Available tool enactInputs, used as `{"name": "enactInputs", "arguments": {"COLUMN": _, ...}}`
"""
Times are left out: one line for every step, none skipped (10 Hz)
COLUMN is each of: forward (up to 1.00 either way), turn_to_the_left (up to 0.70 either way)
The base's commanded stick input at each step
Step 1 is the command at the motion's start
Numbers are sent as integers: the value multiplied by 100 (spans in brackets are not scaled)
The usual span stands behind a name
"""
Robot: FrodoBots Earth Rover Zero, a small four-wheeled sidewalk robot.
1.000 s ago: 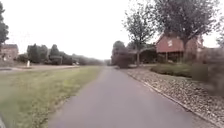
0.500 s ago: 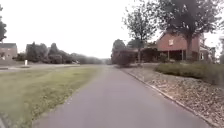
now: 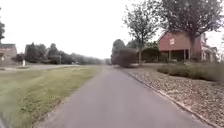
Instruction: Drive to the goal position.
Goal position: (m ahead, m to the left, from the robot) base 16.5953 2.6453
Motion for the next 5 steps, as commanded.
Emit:
{"name": "enactInputs", "arguments": {"forward": 100, "turn_to_the_left": 0}}
{"name": "enactInputs", "arguments": {"forward": 100, "turn_to_the_left": 0}}
{"name": "enactInputs", "arguments": {"forward": 100, "turn_to_the_left": 0}}
{"name": "enactInputs", "arguments": {"forward": 100, "turn_to_the_left": 0}}
{"name": "enactInputs", "arguments": {"forward": 100, "turn_to_the_left": 0}}
